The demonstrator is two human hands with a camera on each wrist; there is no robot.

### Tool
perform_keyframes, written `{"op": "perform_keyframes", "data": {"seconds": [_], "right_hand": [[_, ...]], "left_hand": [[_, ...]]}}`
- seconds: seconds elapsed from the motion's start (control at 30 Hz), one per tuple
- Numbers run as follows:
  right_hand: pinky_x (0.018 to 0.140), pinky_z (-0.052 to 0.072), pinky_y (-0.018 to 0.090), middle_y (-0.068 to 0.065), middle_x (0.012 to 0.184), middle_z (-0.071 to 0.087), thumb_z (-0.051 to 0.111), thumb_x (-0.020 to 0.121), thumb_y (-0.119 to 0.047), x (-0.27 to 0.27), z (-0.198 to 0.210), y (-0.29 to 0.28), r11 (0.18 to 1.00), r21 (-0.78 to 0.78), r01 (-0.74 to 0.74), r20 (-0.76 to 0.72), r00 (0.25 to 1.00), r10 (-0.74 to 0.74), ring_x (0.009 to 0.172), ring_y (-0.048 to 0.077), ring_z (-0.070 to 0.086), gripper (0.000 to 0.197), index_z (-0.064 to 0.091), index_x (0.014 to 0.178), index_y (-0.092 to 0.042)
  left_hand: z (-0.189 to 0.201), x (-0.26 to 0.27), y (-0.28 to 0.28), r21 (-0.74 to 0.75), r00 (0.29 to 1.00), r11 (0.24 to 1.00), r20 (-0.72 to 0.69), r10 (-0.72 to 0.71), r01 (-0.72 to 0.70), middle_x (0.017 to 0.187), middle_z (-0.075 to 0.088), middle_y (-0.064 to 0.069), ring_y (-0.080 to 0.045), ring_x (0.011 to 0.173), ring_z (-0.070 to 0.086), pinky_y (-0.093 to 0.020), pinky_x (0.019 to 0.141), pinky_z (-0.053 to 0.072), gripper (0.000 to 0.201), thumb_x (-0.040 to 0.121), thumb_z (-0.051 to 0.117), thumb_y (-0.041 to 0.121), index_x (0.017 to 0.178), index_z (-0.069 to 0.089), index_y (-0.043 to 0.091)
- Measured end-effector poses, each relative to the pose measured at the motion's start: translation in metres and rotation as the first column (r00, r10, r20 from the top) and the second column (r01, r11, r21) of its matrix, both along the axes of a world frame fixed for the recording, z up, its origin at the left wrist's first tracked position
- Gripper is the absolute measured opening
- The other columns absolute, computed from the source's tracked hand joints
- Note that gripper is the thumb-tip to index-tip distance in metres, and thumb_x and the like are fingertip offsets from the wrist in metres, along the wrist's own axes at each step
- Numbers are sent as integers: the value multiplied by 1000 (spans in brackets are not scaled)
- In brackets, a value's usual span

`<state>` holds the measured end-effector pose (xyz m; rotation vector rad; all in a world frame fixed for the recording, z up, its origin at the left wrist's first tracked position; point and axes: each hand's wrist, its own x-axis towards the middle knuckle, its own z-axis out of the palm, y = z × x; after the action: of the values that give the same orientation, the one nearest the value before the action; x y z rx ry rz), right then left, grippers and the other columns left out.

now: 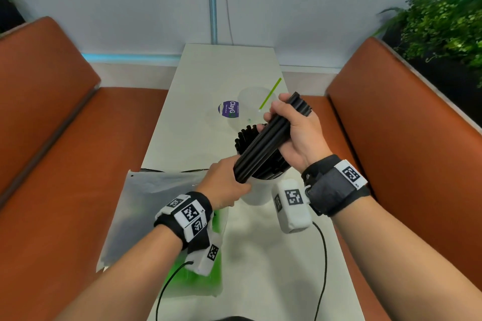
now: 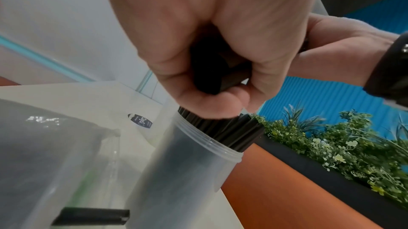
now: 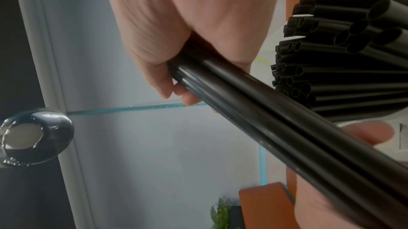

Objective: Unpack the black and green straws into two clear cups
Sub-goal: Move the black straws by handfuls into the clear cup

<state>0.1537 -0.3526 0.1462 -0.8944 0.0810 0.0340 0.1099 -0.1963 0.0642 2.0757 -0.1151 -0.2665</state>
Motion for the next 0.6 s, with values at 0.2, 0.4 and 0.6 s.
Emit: {"op": "perform_keyframes", "data": {"seconds": [0.2, 0.4, 0.6], "right_hand": [[75, 54, 46, 5, 72, 59, 66, 85, 3, 9, 6, -16, 984, -115, 137, 49, 990, -132, 61, 18, 58, 19, 56, 83, -14], [71, 55, 43, 5, 73, 60, 70, 81, 3, 22, 0, -37, 934, -179, 310, 108, 950, -294, 63, 22, 59, 20, 57, 86, -12], [65, 54, 38, 1, 64, 62, 70, 78, -2, 26, -11, -33, 874, -287, 393, 209, 916, -343, 60, 22, 61, 19, 57, 85, -13]], "left_hand": [[-13, 4, 7, 90, 997, 994, -48, -57, 61, 102, 62, 13, -10, 74, 67, -17, 59, 55, 60, 71, 80, 29, 120, 50, 48], [-24, 3, 9, 219, 990, 972, -136, -49, 79, 139, 49, -4, -20, 98, 64, -22, 83, 53, 69, 88, 53, 8, 150, 35, 34], [-27, 3, 4, 333, 973, 919, -165, -162, 210, 153, 35, -3, -31, 124, 52, -38, 110, 39, 72, 91, 51, 7, 155, 27, 31]]}}
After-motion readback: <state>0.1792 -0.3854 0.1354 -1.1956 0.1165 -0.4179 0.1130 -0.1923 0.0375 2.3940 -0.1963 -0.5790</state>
